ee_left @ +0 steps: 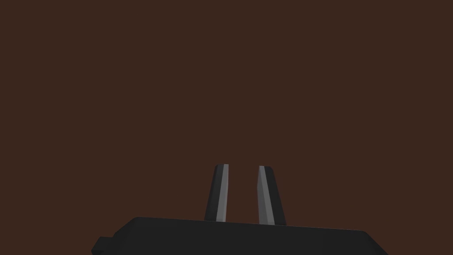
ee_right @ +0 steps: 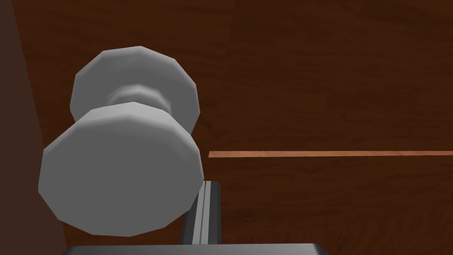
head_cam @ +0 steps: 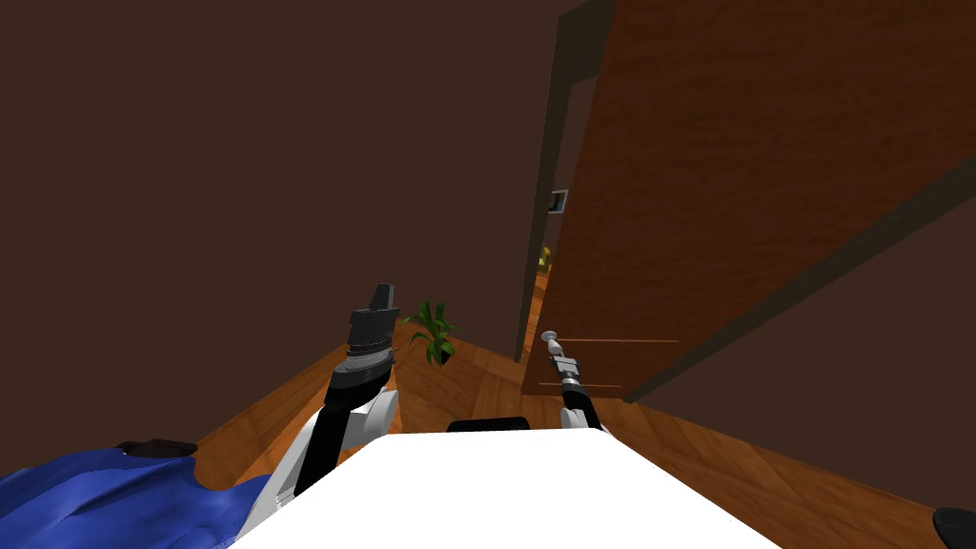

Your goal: Pull the door open

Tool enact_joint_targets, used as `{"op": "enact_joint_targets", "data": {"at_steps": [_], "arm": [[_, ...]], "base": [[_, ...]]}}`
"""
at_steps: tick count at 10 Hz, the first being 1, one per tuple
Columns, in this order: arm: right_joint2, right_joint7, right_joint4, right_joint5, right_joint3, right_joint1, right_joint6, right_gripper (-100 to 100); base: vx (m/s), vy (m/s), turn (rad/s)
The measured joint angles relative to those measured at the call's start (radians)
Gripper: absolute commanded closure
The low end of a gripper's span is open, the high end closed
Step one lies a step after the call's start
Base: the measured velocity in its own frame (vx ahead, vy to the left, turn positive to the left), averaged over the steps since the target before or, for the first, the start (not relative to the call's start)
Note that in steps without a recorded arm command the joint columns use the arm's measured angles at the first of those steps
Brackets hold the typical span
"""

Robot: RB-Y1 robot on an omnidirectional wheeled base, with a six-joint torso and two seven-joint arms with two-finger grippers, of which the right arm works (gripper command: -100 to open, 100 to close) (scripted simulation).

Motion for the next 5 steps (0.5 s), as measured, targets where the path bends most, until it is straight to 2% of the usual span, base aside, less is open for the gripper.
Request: {"op": "enact_joint_targets", "data": {"at_steps": [2,3,5], "arm": [[0.003,-0.017,0.001,-0.006,0.002,-0.002,0.003,-100],[0.009,-0.018,0.023,-0.005,0.003,-0.014,-0.008,-100],[0.009,-0.008,-0.011,-0.007,-0.001,0.008,0.002,-100]], "base": [[-0.005,-0.003,-0.015],[-0.001,0.000,0.027],[-0.021,-0.015,0.025]]}}
